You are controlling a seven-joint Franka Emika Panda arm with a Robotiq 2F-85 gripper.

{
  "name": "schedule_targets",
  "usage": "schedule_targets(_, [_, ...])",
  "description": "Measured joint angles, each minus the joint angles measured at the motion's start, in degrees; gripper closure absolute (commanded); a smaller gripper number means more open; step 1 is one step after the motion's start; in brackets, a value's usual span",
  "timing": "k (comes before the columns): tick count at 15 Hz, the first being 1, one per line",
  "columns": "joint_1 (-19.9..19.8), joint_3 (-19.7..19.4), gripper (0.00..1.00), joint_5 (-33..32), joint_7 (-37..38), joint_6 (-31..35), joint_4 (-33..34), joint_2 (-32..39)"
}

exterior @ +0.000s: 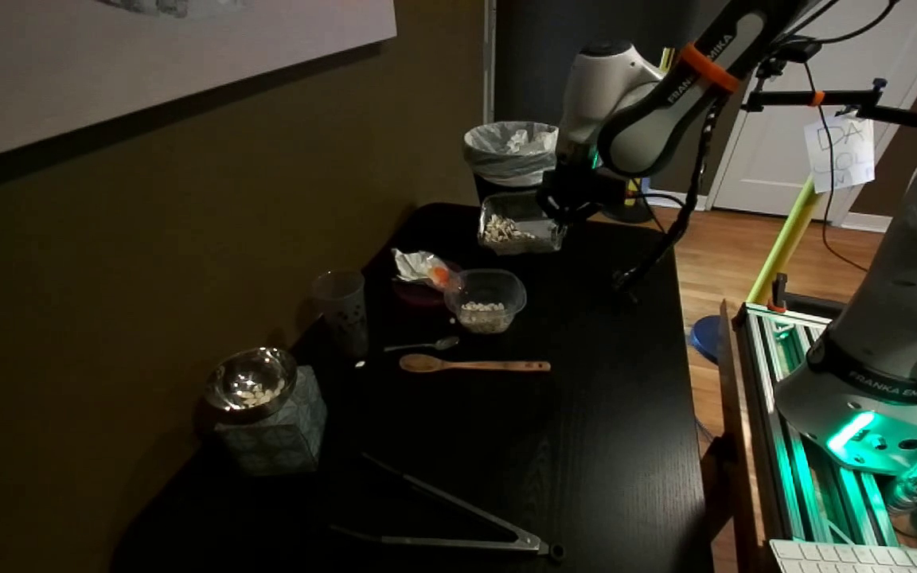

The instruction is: Pour some contents from the clear container on the left into the container on the right.

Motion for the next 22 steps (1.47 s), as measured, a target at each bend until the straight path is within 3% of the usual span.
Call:
schedule_targets(5, [-1.34,0.52,1.0,23.06,-13.36,16.96,-10.4,-0.28])
schedule_targets(7, [-0.96,2.99,1.0,31.92,-15.84,17.64,-12.01,-2.06])
schedule_targets(9, [1.85,2.39,1.0,41.18,-18.87,16.58,-11.63,-4.59])
schedule_targets(14, [13.02,-10.8,0.99,63.7,-34.51,13.16,-9.75,-10.48])
schedule_targets(16, [15.54,-13.33,0.99,67.86,-39.1,12.93,-9.57,-12.11])
schedule_targets(19, [16.35,-13.52,1.0,68.31,-39.3,12.91,-9.57,-12.43])
schedule_targets(22, [11.27,-9.77,1.0,68.21,-39.37,4.49,-8.91,-11.43])
